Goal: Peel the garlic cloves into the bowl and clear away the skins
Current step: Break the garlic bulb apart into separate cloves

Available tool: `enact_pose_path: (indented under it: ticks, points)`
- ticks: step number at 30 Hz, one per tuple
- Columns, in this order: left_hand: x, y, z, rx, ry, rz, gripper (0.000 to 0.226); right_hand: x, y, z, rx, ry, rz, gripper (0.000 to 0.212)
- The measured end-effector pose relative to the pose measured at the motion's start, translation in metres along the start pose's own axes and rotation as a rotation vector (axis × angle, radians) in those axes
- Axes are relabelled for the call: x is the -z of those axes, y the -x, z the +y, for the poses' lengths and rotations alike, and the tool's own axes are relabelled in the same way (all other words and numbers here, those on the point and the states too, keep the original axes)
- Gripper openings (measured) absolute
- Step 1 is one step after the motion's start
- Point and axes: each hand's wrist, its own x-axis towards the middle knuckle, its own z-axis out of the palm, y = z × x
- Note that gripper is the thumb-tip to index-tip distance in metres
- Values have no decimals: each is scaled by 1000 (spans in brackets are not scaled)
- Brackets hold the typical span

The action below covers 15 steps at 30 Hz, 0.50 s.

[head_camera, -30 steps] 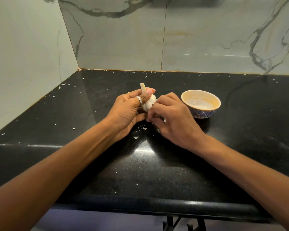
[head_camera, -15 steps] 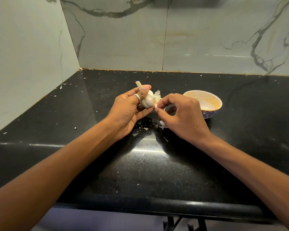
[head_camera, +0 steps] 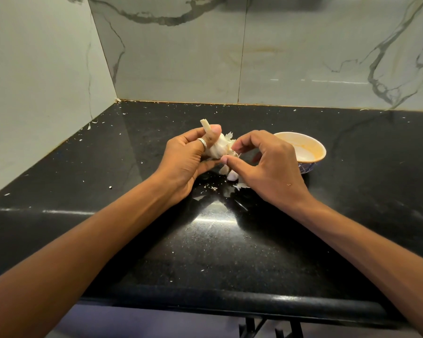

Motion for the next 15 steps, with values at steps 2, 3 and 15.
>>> enact_pose_path:
  ticks: [2, 3, 15]
  points:
    - [-2, 2, -1, -15, -39, -23, 20, -2, 1, -1, 13, -16, -15, 26]
    - [-3, 3, -1, -23, -65, -31, 18, -2, 1, -2, 16, -23, -19, 27]
    - [0, 3, 2, 10, -171, -111, 27, 2, -1, -1, -170, -199, -44, 18]
